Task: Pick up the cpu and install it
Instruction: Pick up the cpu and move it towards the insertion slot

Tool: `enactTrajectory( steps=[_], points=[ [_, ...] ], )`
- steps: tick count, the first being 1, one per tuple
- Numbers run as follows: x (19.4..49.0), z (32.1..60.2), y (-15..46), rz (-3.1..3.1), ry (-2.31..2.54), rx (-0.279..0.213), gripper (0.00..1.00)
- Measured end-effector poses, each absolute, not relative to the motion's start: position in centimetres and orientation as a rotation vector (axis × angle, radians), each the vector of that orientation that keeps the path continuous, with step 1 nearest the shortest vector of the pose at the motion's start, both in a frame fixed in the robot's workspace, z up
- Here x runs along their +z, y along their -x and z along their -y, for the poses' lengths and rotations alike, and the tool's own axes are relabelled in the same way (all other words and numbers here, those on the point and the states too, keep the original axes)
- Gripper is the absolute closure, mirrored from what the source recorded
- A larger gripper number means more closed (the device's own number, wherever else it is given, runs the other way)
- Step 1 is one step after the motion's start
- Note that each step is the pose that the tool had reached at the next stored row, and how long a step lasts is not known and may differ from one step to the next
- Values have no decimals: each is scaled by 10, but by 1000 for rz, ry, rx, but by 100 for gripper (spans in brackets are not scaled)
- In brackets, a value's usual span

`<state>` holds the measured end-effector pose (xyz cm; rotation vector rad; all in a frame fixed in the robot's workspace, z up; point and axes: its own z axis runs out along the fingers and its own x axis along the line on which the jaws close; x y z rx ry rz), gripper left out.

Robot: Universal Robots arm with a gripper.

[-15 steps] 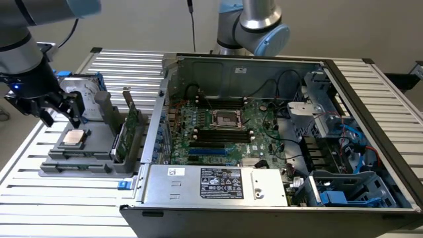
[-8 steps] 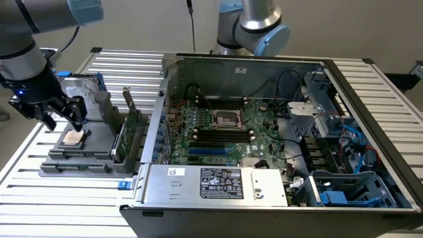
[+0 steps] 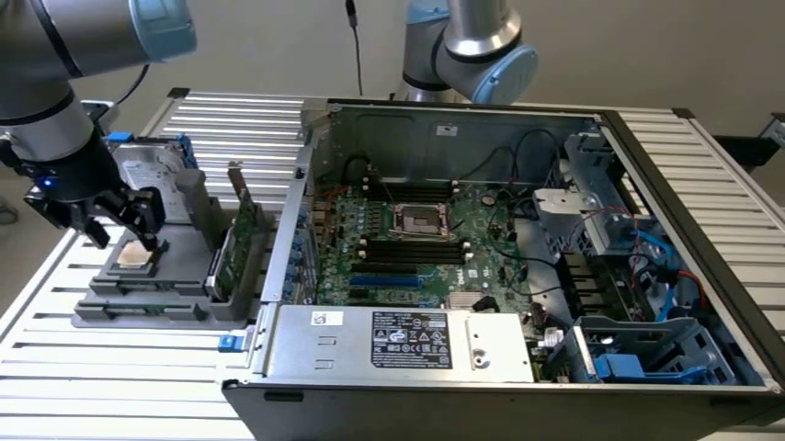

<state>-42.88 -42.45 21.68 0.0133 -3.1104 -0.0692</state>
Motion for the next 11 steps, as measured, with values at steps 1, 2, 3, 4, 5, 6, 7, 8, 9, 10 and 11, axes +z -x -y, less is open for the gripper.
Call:
enactTrajectory(
  steps=[1,2,3,4,5,6,7,8,9,10,11],
  points=[
    [215,424,429,3110,-13,-69,33],
    [213,424,429,3110,-13,-69,33],
    [211,424,429,3110,-13,-69,33],
    [209,424,429,3110,-13,-69,33],
    [208,424,429,3110,-13,-69,33],
    [206,424,429,3110,-13,-69,33],
    [204,424,429,3110,-13,-69,33],
    [202,424,429,3110,-13,-69,33],
    [200,424,429,3110,-13,-69,33],
    [199,424,429,3110,-13,-69,33],
    [197,423,429,3110,-13,-69,33]
  ],
)
